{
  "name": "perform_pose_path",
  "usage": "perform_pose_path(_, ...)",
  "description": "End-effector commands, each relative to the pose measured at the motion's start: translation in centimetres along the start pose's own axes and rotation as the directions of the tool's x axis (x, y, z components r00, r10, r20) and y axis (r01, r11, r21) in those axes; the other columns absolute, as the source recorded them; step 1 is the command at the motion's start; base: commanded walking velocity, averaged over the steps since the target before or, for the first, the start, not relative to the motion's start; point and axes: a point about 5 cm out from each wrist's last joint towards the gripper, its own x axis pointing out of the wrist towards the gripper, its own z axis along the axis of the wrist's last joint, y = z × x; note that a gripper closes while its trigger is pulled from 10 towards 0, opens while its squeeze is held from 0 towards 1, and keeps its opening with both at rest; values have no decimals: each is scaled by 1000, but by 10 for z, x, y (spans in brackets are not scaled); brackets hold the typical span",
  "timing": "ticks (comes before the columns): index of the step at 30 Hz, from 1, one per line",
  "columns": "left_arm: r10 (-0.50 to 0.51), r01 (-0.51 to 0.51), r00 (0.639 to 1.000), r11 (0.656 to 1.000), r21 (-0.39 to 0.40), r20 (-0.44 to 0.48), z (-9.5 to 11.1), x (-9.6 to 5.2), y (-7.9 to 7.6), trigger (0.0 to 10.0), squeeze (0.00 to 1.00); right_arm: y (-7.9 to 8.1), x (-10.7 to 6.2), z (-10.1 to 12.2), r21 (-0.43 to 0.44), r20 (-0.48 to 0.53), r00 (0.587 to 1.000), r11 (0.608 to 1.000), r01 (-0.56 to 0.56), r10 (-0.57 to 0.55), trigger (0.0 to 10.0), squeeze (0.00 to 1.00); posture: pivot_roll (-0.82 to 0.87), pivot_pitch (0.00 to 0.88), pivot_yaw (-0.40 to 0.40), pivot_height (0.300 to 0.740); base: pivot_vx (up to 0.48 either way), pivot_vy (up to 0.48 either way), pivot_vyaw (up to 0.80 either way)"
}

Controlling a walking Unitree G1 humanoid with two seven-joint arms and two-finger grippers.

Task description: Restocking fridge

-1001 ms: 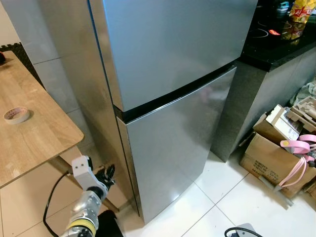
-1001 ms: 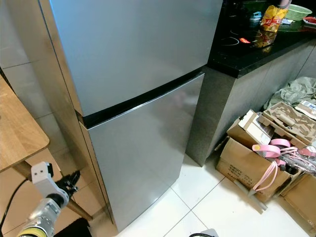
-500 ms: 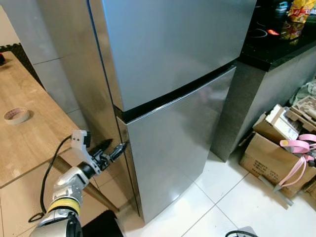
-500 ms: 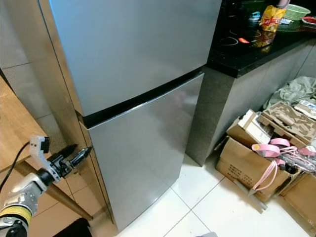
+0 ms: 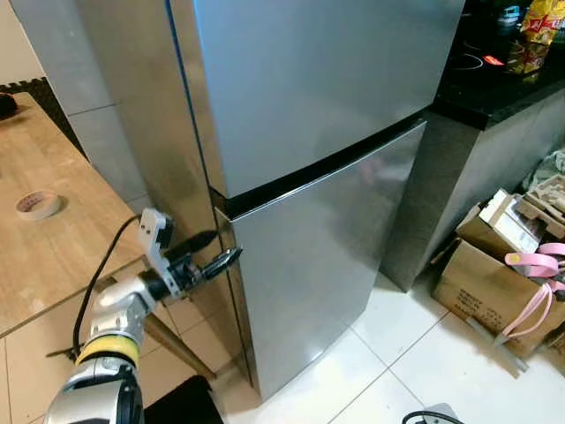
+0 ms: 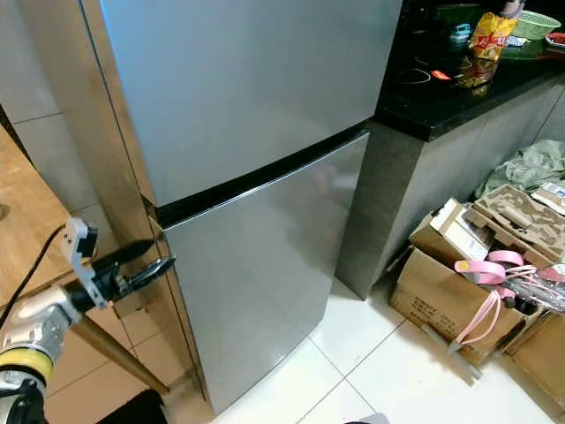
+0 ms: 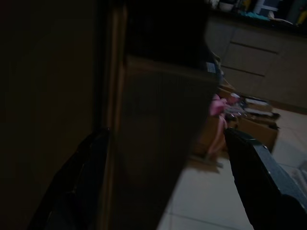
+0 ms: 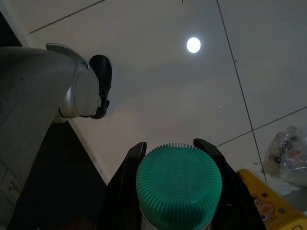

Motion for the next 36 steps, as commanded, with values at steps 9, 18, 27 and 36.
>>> perform_pose_path(9, -176, 178, 984, 981, -81, 34, -20, 33, -33, 10000, 0, 3, 1, 6, -4, 8, 1000, 1000, 1, -1, 10000, 0, -141, 0, 3, 740, 0, 0, 0)
perform_pose_path(18, -377, 371, 926, 915, -157, -14, -35, 34, -54, 10000, 0, -1, 1, 7, -8, 9, 1000, 1000, 8, -8, 10000, 0, -139, 0, -2, 740, 0, 0, 0)
perform_pose_path(27, -544, 532, 839, 818, -218, 7, -44, 42, -84, 10000, 0, -3, 0, 6, -6, 9, 1000, 1000, 13, -13, 10000, 0, -139, 0, -2, 740, 0, 0, 0)
perform_pose_path(36, -661, 648, 746, 696, -310, 75, -54, 42, -114, 10000, 0, -1, 1, 11, -7, 17, 1000, 1000, 9, -8, 10000, 0, -139, 0, -2, 740, 0, 0, 0)
